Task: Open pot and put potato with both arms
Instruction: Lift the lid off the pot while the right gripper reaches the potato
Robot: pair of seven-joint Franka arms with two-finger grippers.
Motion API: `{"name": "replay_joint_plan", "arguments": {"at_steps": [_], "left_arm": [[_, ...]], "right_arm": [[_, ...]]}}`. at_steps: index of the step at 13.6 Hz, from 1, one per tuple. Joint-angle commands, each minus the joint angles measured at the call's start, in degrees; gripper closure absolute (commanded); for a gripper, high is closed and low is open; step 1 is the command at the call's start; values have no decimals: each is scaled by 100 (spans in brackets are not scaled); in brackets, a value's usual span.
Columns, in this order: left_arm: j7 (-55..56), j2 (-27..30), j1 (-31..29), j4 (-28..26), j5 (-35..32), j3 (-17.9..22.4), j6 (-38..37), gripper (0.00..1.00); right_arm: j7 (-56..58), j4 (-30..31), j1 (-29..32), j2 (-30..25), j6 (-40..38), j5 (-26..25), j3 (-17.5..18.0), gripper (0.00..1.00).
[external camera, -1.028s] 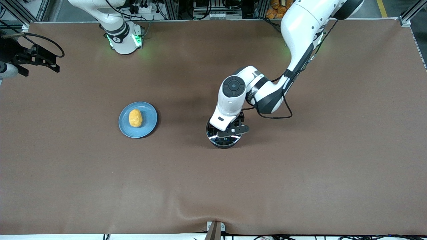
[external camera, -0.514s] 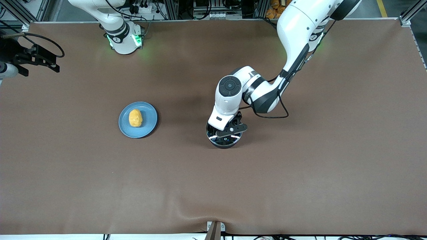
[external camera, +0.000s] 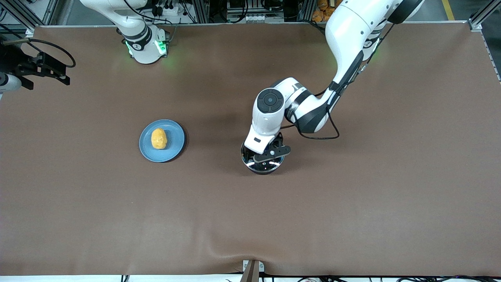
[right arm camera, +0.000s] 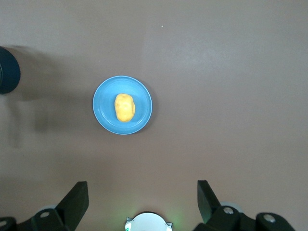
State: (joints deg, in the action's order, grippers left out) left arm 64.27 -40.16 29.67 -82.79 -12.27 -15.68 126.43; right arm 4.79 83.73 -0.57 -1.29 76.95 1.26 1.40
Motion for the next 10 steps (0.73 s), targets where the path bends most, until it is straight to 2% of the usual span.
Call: {"name": "replay_joint_plan", "arguments": {"at_steps": [1, 5, 10], "left_arm": [[173, 367, -13, -18, -153, 38, -338, 79], [94, 903, -408, -246, -171, 21, -769, 81], [-774, 2167, -1505, -1466, 118, -312, -787, 81]], "right_arm": [[-57, 21, 127, -30, 4, 85, 71, 0], [13, -23, 136, 136, 40, -3, 71, 0], [22, -198, 136, 962, 135, -3, 71, 0]]}}
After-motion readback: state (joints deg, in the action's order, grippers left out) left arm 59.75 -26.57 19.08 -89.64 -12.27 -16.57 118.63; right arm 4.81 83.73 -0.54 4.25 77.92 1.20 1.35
